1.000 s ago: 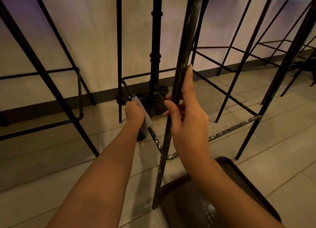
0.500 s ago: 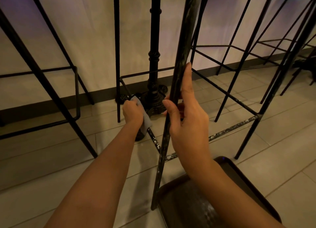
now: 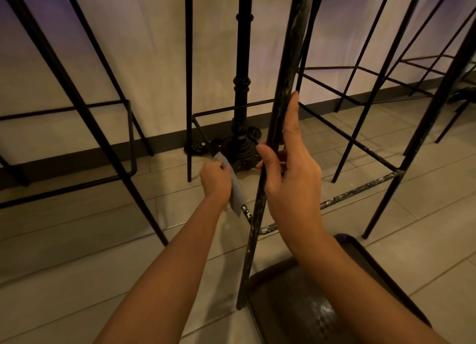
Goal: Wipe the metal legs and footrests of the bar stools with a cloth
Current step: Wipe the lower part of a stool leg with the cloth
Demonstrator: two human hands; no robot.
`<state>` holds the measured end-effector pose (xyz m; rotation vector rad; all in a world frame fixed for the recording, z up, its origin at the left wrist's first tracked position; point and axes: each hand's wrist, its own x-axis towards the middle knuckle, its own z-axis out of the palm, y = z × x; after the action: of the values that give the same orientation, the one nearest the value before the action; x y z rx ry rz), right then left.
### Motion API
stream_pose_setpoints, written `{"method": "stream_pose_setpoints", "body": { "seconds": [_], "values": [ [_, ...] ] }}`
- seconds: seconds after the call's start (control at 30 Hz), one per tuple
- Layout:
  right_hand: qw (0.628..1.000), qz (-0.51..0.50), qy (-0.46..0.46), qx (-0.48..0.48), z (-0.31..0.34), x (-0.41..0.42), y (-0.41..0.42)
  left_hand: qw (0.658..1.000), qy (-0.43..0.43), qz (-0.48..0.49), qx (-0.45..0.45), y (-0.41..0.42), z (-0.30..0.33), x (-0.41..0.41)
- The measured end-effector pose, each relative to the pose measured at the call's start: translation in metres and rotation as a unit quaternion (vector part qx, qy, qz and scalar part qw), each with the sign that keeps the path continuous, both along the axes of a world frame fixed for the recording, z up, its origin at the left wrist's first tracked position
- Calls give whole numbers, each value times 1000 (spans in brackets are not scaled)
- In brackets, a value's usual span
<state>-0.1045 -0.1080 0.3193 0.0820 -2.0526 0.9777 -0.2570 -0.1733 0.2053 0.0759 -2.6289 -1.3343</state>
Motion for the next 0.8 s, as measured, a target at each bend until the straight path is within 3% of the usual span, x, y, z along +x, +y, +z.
{"method": "stream_pose_setpoints", "body": {
  "seconds": [0.8],
  "values": [
    [1000, -5, -5, -5, 2, 1, -1, 1000, 9, -9, 18, 4, 0, 25]
  ]
}}
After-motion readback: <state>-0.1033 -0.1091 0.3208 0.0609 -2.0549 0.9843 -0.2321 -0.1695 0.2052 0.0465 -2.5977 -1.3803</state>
